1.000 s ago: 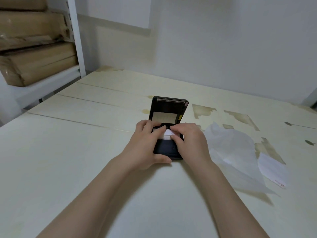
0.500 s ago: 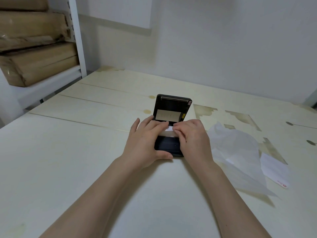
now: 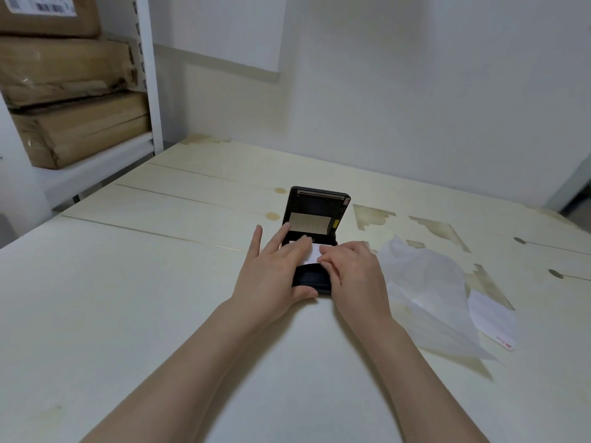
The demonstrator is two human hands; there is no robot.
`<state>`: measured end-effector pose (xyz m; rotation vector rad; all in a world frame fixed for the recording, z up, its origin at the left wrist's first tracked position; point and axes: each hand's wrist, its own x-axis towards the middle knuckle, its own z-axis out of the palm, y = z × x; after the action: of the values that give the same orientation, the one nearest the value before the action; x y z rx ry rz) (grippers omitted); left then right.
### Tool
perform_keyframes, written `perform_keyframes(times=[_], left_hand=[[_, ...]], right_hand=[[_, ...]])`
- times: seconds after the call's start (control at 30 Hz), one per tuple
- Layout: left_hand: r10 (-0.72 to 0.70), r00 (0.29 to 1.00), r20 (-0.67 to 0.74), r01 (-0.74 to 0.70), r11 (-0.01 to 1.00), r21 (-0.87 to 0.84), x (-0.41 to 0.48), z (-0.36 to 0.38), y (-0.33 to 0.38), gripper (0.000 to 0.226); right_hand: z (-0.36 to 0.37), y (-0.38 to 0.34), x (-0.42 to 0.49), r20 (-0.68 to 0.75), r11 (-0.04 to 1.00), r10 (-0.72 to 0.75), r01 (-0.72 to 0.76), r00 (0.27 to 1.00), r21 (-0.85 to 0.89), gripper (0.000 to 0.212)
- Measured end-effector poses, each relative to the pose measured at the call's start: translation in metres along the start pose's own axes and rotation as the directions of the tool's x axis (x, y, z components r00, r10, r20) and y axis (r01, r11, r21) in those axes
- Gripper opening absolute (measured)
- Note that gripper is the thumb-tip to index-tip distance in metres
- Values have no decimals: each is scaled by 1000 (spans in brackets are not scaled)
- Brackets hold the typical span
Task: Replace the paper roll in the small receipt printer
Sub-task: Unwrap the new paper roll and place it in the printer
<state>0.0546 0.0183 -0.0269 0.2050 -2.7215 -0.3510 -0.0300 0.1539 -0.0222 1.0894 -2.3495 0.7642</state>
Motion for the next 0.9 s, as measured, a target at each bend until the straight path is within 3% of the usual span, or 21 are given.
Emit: perform_keyframes(times=[0.2,0.37,0.67,0.8,0.9], left_hand=[[29,999,13,-30,997,77,-8,2,11,61],[90,995,54,-97,981,168,-11,7,12,48],[47,996,73,-57,989,138,-18,5,11,114],[33,996,-81,-26,996,80,-14,6,11,108],[51,980,-193,-40,997,61,-12,15,5,63]], right_hand=[[0,5,-15,116,997,-57,63,992,-51,14],[-1,9,-24,237,996,-18,39,971,-84,27],[-10,6,-42,234,997,-39,54,972,-56,23],[-12,6,-45,217,998,-62,63,974,2,34],[-21,2,-32,68,994,-28,21,997,112,32]])
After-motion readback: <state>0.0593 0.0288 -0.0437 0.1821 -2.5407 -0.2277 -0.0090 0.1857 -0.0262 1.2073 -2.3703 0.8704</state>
